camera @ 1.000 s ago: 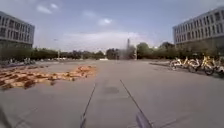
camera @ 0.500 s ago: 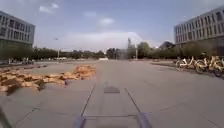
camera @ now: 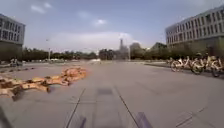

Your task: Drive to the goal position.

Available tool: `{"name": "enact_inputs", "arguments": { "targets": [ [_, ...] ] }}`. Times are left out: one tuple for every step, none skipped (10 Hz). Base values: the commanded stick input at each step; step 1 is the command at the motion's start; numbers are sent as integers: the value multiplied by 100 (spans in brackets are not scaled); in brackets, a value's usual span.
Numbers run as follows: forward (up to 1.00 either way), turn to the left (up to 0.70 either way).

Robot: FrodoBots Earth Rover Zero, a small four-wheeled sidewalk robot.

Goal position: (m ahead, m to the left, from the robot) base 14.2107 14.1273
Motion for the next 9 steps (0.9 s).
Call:
{"name": "enact_inputs", "arguments": {
  "targets": [
    [100,0],
    [100,0],
    [100,0],
    [100,0],
    [100,0],
    [100,0],
    [100,0],
    [100,0],
    [100,0]
  ]
}}
